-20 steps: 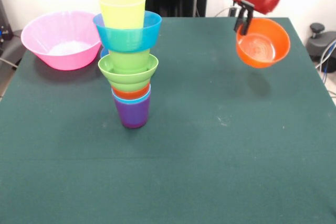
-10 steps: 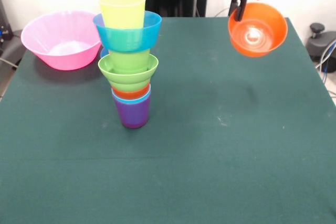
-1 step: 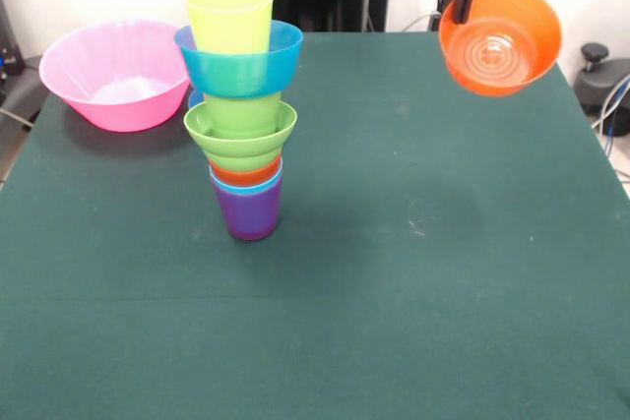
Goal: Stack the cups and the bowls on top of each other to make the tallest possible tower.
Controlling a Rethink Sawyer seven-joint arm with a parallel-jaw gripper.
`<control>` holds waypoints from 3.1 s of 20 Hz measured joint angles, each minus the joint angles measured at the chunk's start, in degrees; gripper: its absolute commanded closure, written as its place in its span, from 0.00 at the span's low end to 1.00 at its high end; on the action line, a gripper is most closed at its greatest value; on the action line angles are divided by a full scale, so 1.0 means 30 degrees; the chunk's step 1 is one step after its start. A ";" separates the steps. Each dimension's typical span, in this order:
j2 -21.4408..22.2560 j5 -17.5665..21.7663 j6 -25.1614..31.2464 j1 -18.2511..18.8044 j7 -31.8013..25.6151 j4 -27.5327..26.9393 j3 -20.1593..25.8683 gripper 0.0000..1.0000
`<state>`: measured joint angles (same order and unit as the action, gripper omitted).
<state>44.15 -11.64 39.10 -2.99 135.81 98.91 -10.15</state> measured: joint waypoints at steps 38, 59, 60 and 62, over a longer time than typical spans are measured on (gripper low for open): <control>0.2514 0.4918 0.4198 0.2965 -0.0004 -0.7685 0.1058 1.00; 0.4597 0.5246 0.3557 0.8122 -0.2709 -0.5031 0.3507 1.00; 0.4638 0.5242 0.3549 0.8259 -0.2803 -0.4932 0.3639 1.00; 0.4736 0.5250 0.3466 0.8580 -0.3030 -0.4678 0.3958 1.00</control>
<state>58.36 4.11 49.50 22.75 126.72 84.88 1.72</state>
